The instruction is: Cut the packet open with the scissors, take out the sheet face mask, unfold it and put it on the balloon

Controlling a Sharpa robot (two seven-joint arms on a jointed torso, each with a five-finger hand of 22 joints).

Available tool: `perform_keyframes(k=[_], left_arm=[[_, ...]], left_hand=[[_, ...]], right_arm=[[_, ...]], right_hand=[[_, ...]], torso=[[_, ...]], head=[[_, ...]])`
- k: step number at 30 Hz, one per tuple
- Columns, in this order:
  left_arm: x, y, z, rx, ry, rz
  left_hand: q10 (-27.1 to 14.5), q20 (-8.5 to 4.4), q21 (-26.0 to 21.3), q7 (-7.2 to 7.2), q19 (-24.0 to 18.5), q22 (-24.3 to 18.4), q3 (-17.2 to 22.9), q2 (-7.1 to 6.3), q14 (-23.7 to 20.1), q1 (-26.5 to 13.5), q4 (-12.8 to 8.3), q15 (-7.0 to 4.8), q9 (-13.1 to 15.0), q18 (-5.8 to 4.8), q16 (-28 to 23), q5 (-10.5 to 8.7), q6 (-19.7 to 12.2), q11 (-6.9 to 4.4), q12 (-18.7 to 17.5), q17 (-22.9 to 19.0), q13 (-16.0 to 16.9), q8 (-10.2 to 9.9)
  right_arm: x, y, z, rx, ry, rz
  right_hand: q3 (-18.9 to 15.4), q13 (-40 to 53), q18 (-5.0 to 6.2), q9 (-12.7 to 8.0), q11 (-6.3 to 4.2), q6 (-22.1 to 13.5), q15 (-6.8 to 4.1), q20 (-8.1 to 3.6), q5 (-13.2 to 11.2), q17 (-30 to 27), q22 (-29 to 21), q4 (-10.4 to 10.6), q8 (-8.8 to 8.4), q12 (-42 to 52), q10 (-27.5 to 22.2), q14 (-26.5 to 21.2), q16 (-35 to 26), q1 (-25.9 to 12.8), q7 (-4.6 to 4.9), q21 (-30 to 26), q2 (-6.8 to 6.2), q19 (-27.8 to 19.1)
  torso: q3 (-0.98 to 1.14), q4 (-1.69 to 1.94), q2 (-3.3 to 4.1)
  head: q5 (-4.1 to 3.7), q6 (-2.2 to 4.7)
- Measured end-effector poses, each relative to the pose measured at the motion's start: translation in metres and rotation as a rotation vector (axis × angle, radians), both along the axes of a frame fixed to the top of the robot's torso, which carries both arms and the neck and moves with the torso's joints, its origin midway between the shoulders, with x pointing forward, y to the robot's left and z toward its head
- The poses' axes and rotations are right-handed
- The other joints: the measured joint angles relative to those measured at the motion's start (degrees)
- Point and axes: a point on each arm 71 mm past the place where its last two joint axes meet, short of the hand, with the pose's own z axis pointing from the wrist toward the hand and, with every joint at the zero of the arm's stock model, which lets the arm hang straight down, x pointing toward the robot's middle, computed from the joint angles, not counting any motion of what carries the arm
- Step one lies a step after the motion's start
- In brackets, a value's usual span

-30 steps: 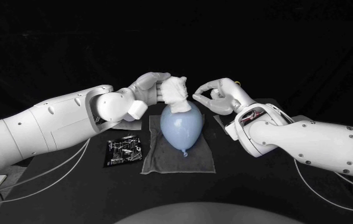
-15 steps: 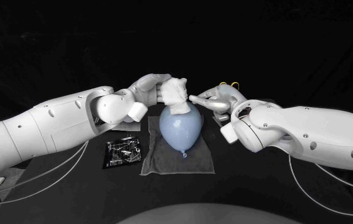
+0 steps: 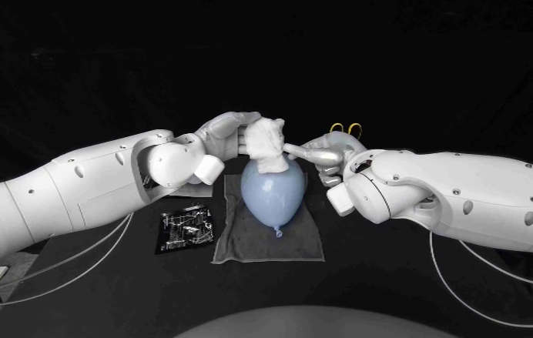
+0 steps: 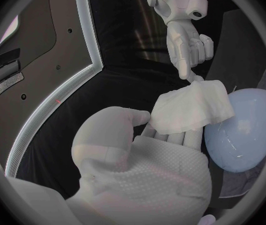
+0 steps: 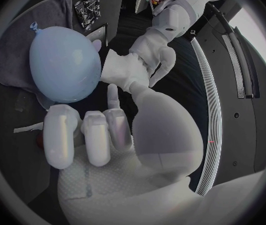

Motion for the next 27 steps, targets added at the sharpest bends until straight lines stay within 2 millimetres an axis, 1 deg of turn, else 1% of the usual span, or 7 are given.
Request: perform_keyframes(k=[5, 7, 13, 15, 19, 23, 27], left_arm=[[0.000, -0.001, 0.000, 0.005, -0.006, -0.004], [0.000, -0.001, 0.000, 0.007, -0.007, -0.005], [-0.001, -0.001, 0.000, 0.011, -0.011, -0.006], [-0.001, -0.001, 0.000, 0.012, -0.012, -0.006], [-0.001, -0.001, 0.000, 0.013, -0.013, -0.006], [-0.001, -0.001, 0.000, 0.014, -0.014, -0.007], [0.000, -0.001, 0.000, 0.015, -0.015, -0.006]], left_hand=[[0.00, 0.00, 0.00, 0.00, 0.00, 0.00, 0.00, 0.00, 0.00, 0.00, 0.00, 0.00, 0.00, -0.01, 0.00, 0.00, 0.00, 0.00, 0.00, 0.00, 0.00, 0.00], [0.00, 0.00, 0.00, 0.00, 0.00, 0.00, 0.00, 0.00, 0.00, 0.00, 0.00, 0.00, 0.00, -0.01, 0.00, 0.00, 0.00, 0.00, 0.00, 0.00, 0.00, 0.00], [0.00, 0.20, -0.23, 0.00, -0.20, -0.05, 0.00, 0.00, 0.00, 0.00, 0.00, 0.00, -0.01, -0.02, 0.00, 0.00, 0.00, 0.00, 0.00, 0.00, 0.00, 0.00], [0.00, 0.20, -0.22, 0.00, -0.20, -0.05, 0.00, 0.00, 0.00, 0.00, 0.00, 0.00, -0.01, -0.02, 0.00, 0.00, 0.00, 0.00, 0.00, 0.00, 0.00, 0.00], [0.00, 0.20, -0.22, 0.00, -0.20, -0.04, 0.00, 0.00, 0.00, 0.00, 0.00, 0.00, -0.01, -0.02, 0.00, 0.00, 0.00, 0.00, 0.00, -0.05, 0.00, 0.00], [0.21, 0.20, -0.22, 0.00, -0.20, -0.04, 0.00, 0.00, 0.00, 0.00, 0.00, 0.00, 0.04, -0.02, 0.00, 0.00, 0.00, -0.21, 0.00, -0.05, 0.00, 0.00], [0.21, 0.20, -0.22, 0.00, -0.20, -0.04, 0.00, 0.00, 0.00, 0.00, 0.00, 0.00, 0.04, -0.05, 0.00, 0.00, 0.00, -0.21, 0.00, -0.05, 0.00, 0.01]], right_arm=[[0.002, 0.005, -0.001, 0.005, 0.014, -0.004], [0.002, 0.006, -0.001, 0.007, 0.015, -0.007], [0.002, 0.009, 0.000, 0.012, 0.012, -0.013], [0.003, 0.010, 0.000, 0.013, 0.011, -0.013], [0.003, 0.012, 0.000, 0.015, 0.009, -0.009], [0.002, 0.014, 0.000, 0.017, 0.007, -0.005], [0.002, 0.015, 0.001, 0.020, 0.004, 0.000]], right_hand=[[0.00, 0.03, 0.00, -0.01, 0.00, -0.21, 0.00, 0.00, 0.00, -0.03, 0.00, 0.00, 0.00, -0.26, 0.00, 0.00, -0.03, 0.52, -0.21, -0.02, -0.08, 0.00], [-0.08, 0.04, 0.00, -0.02, 0.00, -0.40, 0.00, 0.00, 0.00, -0.04, 0.00, -0.08, 0.00, -0.27, 0.00, 0.00, -0.04, 0.52, -0.04, -0.24, -0.08, -0.01], [-0.38, 0.05, 0.00, -0.02, 0.00, -0.40, 0.00, 0.00, 0.00, -0.05, -0.01, -0.38, -0.01, -0.27, 0.00, 0.00, -0.15, 1.27, -0.04, -0.25, -0.22, -0.01], [-0.38, 0.05, 0.00, -0.03, 0.00, -0.40, 0.00, 0.00, 0.00, -0.05, -0.01, -0.38, -0.01, -0.36, 0.00, -0.01, -0.20, 1.64, -0.04, -0.25, 0.15, -0.01], [-0.63, 0.05, 0.00, -0.04, 0.00, -0.40, 0.00, 0.09, 0.00, -0.04, -0.03, -0.63, -0.01, -0.36, 0.00, -0.01, -0.01, 2.97, -0.04, -0.25, 0.23, -0.10], [-0.37, 0.04, 0.00, -0.05, 0.00, -0.40, 0.01, 0.09, -0.35, -0.03, -0.04, -1.51, -0.01, -0.36, 0.00, -0.01, 0.01, 4.62, -0.04, -0.26, 1.11, -0.10], [0.13, 0.03, 0.00, -0.06, 0.00, -0.40, 0.01, 0.09, -0.59, 0.00, -0.04, -2.46, -0.01, -0.36, 0.00, -0.01, 0.01, 6.26, -0.04, -0.25, 1.42, -0.10]], torso=[[-0.01, 0.00, 0.02], [-0.01, 0.02, 0.03], [-0.01, 0.02, 0.04], [-0.01, 0.02, 0.04], [-0.01, 0.02, 0.04], [-0.01, 0.02, 0.03], [-0.01, 0.02, 0.02]], head=[[0.01, -0.03], [0.01, -0.03], [0.03, -0.04], [0.07, -0.07], [0.09, -0.12], [0.12, -0.20], [0.13, -0.21]])
